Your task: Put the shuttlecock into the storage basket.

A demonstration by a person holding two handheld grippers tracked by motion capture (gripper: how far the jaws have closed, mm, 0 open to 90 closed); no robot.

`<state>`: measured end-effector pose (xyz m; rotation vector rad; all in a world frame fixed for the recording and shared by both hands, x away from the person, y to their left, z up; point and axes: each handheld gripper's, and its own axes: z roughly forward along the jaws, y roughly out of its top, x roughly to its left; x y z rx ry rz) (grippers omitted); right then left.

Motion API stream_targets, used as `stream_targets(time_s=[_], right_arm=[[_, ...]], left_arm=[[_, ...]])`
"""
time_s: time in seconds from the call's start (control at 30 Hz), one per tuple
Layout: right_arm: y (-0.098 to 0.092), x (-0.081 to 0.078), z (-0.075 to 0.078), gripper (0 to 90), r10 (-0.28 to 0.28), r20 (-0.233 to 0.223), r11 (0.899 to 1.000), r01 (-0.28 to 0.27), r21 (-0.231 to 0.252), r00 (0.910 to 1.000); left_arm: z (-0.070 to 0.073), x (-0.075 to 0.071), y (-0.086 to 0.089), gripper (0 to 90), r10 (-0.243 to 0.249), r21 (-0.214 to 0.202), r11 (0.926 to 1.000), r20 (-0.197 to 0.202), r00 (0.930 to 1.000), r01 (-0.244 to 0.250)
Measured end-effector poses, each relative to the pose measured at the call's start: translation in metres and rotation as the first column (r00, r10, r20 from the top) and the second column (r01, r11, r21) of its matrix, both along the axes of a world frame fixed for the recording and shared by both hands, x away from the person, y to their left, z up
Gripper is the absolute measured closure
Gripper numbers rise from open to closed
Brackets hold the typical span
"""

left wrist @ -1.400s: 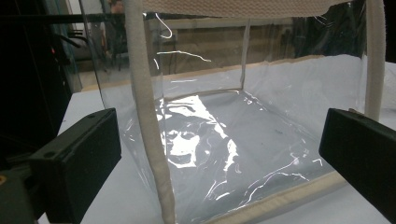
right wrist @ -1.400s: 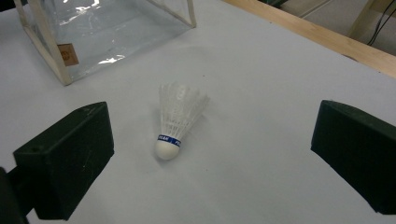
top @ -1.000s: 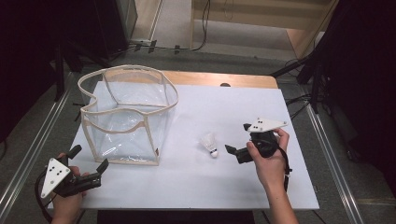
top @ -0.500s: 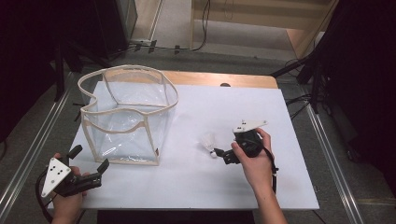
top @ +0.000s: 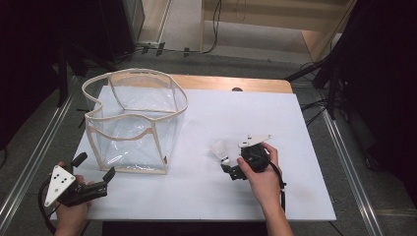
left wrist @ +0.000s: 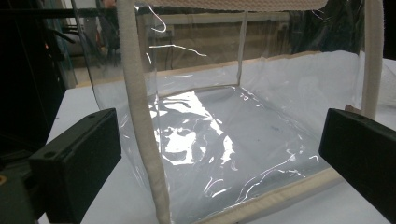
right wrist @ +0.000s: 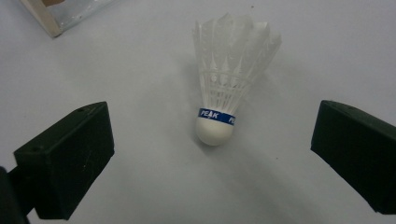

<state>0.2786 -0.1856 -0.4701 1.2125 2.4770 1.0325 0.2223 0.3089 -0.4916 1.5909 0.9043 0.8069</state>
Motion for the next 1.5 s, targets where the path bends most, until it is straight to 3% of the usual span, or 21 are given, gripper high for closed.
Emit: stream_targets(time_s=[0.07,0.43,0.5,0.53,0.8,1.1,1.23,1.33,1.4,1.5], right_arm=[[0.0,0.0,-0.002,5.3,-0.004,0.007,1.0,0.004,-0.014,1.0],[0.006,-0.002,-0.01,5.6,-0.016,-0.025,1.0,0.015,-0.008,0.9996],[0.008,-0.002,-0.011,16.3,-0.04,-0.018,0.999,0.04,-0.022,0.999],[0.009,-0.001,-0.013,18.7,-0.072,-0.022,0.997,0.071,-0.023,0.9972],[0.012,0.0,-0.016,34.6,-0.122,-0.049,0.993,0.121,-0.017,0.9914],[0.02,0.003,-0.024,48.8,-0.128,-0.056,0.991,0.126,-0.039,0.9902],[0.022,0.004,-0.028,50.8,-0.138,-0.059,0.99,0.135,-0.052,0.9887],[0.026,0.005,-0.033,60.9,-0.142,-0.055,0.987,0.138,-0.08,0.9883],[0.026,0.005,-0.033,62.3,-0.148,-0.049,0.986,0.144,-0.085,0.9877],[0.023,0.006,-0.034,62.6,-0.145,-0.056,0.988,0.141,-0.058,0.9879]], left_arm=[[0.0,0.0,-0.002,0.0,-0.001,0.015,0.9999,-0.004,1.0,0.001],[0.0,0.001,-0.003,0.0,-0.004,0.022,0.9997,-0.007,1.0,0.004],[0.0,0.0,-0.003,0.0,-0.009,0.027,0.9996,-0.006,0.9999,0.009],[0.0,0.001,-0.003,0.0,-0.012,0.028,0.9995,-0.006,0.9999,0.012],[0.0,0.001,-0.004,0.0,-0.015,0.036,0.9992,-0.006,0.9999,0.015],[0.0,0.001,-0.004,0.0,-0.014,0.038,0.9992,-0.008,0.9999,0.015],[0.0,0.001,-0.004,0.0,-0.014,0.035,0.9993,-0.008,0.9999,0.015],[0.0,0.001,-0.005,0.0,-0.016,0.042,0.999,-0.008,0.9998,0.017],[0.0,0.001,-0.004,0.0,-0.015,0.04,0.9991,-0.008,0.9999,0.015],[0.0,0.001,-0.004,0.0,-0.013,0.035,0.9993,-0.007,0.9999,0.014]])
